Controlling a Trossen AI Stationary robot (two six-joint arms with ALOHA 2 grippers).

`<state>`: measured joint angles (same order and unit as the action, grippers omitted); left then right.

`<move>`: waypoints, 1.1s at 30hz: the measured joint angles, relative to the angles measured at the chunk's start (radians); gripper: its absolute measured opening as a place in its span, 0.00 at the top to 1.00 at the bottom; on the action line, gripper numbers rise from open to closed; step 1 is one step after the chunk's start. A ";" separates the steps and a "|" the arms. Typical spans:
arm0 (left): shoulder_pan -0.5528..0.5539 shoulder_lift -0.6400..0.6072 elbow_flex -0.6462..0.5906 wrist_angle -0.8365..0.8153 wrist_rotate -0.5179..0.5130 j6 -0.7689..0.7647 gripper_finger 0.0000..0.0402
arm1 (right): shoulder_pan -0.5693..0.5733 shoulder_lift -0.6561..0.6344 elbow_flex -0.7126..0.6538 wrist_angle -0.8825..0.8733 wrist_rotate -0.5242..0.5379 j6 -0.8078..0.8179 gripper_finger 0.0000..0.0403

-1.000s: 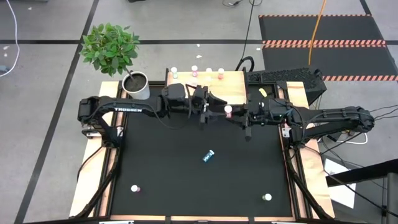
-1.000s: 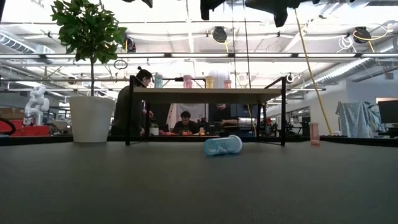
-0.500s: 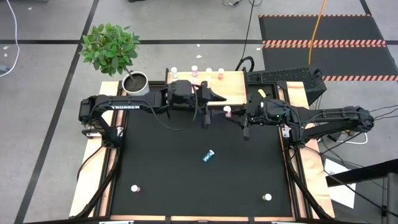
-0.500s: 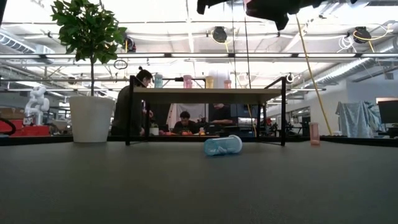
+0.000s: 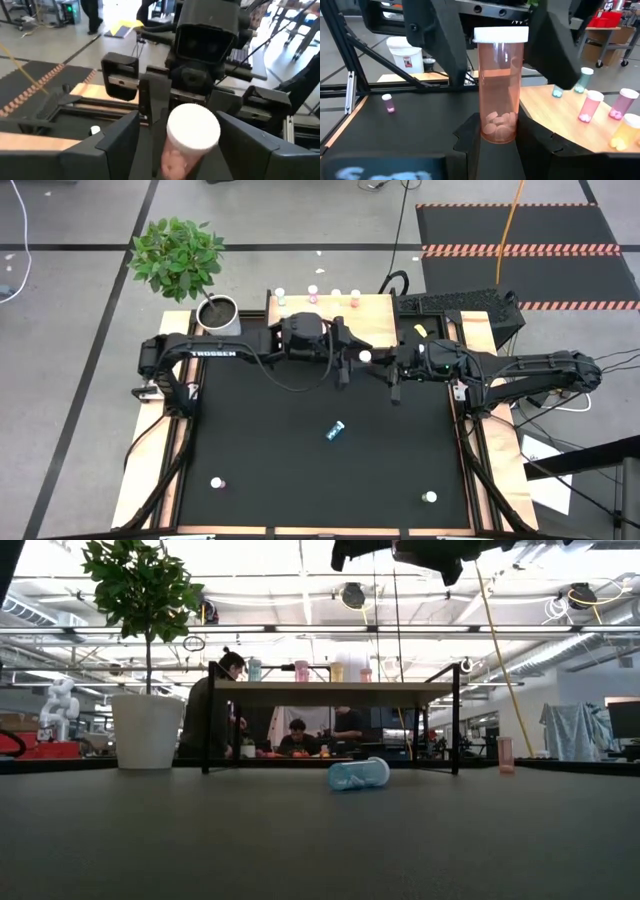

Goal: Pick and place medicine bottles onto shelf by color
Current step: Put the bottom orange pill bottle on the shelf aligned with the other orange pill bottle

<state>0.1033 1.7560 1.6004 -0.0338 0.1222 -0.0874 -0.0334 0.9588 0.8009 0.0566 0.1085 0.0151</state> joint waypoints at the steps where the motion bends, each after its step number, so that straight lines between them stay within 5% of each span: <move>1: -0.002 0.000 0.009 -0.014 -0.010 0.000 0.38 | 0.000 0.000 0.000 0.000 0.000 0.001 0.75; 10: 0.001 -0.020 0.013 -0.005 -0.027 -0.028 0.60 | 0.000 0.000 0.000 -0.019 0.029 0.017 0.75; 17: 0.002 -0.020 0.013 -0.027 -0.021 -0.041 0.67 | 0.001 0.000 0.000 -0.025 0.045 0.021 0.75; 33: -0.001 -0.022 0.012 -0.035 -0.026 -0.023 0.45 | 0.000 0.000 0.000 -0.015 0.049 0.026 0.75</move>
<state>0.1020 1.7340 1.6119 -0.0692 0.0959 -0.1104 -0.0330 0.9585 0.8005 0.0414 0.1574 0.0406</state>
